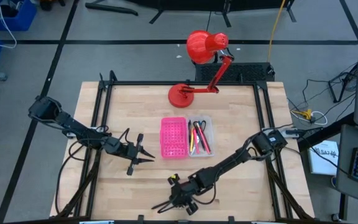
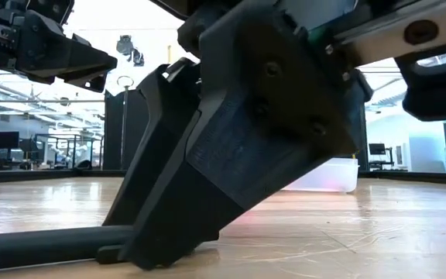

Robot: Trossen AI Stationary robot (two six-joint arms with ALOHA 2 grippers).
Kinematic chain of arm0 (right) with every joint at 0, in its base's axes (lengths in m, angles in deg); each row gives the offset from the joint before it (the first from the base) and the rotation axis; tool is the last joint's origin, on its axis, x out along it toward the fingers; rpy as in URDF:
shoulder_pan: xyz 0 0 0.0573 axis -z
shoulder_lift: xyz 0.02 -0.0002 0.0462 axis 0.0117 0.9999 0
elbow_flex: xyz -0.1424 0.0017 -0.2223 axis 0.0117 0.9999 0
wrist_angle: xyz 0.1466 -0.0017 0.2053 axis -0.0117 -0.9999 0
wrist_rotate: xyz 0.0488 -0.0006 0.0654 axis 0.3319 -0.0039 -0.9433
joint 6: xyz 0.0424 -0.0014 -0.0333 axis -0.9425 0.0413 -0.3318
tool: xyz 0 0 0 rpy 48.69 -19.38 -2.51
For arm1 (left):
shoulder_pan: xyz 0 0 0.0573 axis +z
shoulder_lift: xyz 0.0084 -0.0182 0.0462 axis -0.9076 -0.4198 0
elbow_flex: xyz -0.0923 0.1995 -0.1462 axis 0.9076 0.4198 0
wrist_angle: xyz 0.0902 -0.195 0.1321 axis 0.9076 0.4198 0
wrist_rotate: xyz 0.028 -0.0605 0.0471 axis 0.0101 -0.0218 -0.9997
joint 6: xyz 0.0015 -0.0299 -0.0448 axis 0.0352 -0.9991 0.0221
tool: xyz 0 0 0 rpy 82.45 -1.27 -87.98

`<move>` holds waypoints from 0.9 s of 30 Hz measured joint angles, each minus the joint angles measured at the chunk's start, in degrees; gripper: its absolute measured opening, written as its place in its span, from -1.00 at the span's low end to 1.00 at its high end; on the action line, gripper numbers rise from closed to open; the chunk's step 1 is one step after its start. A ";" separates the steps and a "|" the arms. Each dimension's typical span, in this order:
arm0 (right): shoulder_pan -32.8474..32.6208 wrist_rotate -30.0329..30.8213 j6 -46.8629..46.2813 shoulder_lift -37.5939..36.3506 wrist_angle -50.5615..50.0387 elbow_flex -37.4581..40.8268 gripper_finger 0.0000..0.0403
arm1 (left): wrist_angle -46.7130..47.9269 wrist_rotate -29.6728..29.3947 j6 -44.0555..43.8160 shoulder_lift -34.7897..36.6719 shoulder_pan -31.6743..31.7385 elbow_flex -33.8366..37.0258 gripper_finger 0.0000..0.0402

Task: Pick & place school supplies into a supply box
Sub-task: Put the black pen into the pink supply box

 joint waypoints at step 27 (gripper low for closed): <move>2.48 7.21 5.33 -6.60 -11.59 1.55 -0.92 | 0.46 0.02 0.54 0.00 0.00 0.00 -0.65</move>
